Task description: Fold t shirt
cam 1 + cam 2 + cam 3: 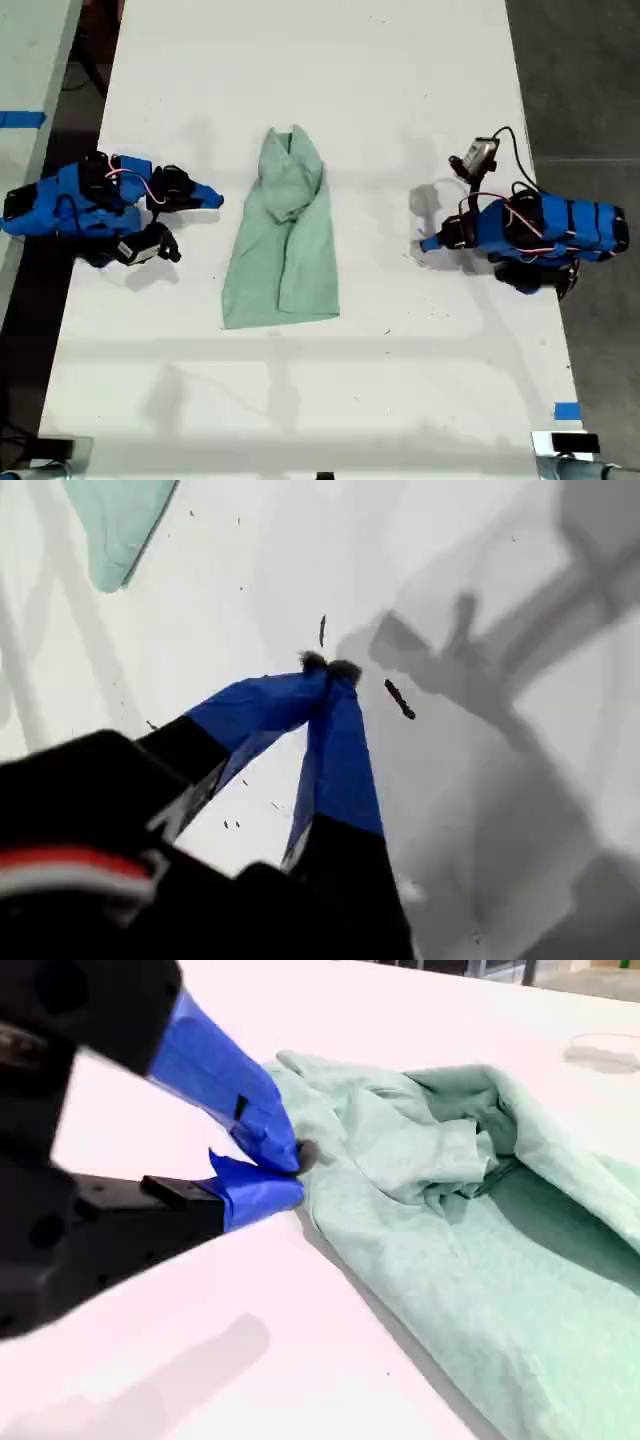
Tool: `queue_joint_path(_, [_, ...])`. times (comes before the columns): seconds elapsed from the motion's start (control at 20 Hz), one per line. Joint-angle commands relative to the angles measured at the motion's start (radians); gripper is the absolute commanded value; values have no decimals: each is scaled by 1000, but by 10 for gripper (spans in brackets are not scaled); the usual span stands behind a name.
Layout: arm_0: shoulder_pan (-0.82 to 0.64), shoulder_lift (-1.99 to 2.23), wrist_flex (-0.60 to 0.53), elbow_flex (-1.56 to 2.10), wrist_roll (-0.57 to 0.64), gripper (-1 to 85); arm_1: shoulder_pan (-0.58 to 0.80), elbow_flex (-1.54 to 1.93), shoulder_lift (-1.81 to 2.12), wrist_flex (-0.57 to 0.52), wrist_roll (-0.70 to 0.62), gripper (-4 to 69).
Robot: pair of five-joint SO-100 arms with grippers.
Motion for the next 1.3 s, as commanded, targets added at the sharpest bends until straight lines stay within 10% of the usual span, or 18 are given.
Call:
queue_joint_path(0.0, [299, -469, -41, -187, -359, -4, -52, 63, 12, -2, -20, -20])
queue_joint_path(0.5, [453, -1859, 132, -1183, -270, 258, -58, 63, 12, -2, -21, -20])
queue_joint_path(0.7, [460, -1913, 126, -1175, -327, 236, -60, 63, 12, -2, -20, -20])
queue_joint_path(0.8, [459, -1905, 121, -1178, -325, 7, -60, 63, 12, -2, -20, -20])
queue_joint_path(1.25, [446, -1615, 448, -1220, -385, -3, -57, 63, 12, 0, -21, -20])
